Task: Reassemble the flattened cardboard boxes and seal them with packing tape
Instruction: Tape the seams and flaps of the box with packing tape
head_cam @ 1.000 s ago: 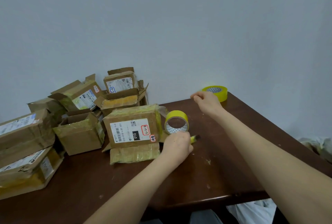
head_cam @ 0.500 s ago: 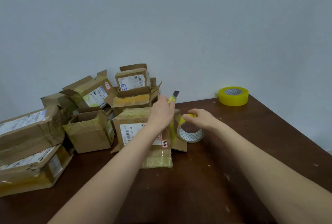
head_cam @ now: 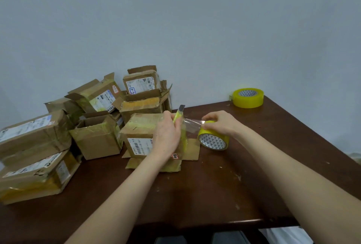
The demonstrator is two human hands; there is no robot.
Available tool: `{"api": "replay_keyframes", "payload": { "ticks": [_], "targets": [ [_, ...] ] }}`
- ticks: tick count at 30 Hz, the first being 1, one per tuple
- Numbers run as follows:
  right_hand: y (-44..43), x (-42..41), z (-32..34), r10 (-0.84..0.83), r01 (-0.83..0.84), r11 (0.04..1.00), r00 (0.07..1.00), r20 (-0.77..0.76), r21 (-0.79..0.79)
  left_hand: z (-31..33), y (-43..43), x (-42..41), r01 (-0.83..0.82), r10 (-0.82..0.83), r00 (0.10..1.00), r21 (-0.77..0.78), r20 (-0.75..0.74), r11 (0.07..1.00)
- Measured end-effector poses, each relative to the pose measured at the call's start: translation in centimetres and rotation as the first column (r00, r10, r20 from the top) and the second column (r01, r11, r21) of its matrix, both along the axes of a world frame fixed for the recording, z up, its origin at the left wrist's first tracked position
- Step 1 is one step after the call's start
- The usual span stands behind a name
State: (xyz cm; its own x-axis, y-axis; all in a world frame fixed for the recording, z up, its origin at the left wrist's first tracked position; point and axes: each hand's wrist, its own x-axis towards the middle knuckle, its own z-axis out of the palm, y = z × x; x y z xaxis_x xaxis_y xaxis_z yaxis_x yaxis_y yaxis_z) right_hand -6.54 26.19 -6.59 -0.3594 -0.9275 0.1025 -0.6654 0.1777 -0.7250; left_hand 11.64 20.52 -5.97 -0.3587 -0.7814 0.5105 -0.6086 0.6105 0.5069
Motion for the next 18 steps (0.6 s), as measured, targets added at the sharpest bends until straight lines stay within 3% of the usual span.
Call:
{"api": "replay_keyframes", "payload": {
  "ticks": [6, 12, 18],
  "targets": [
    [1.5, 1.1, 0.6, -0.106, 0.123, 0.989, 0.976, -0.192, 0.081, -0.3, 1.0, 0.3, 0.002, -0.001, 1.0, -0.034, 0.024, 0.999],
    [2.0, 2.1, -0.7, -0.179, 0.18, 0.984, 0.974, -0.141, 0.001, -0.9, 1.2, 1.1, 0.039, -0.041, 0.998, -0.055, -0.042, 0.998],
    [2.9, 3.9, -1.7, -0.287, 0.279, 0.955, 0.955, -0.071, -0.103, -1.8, 2.2, 1.8, 0.086, -0.113, 0.983, -0.186, -0.141, 0.979]
  ]
}}
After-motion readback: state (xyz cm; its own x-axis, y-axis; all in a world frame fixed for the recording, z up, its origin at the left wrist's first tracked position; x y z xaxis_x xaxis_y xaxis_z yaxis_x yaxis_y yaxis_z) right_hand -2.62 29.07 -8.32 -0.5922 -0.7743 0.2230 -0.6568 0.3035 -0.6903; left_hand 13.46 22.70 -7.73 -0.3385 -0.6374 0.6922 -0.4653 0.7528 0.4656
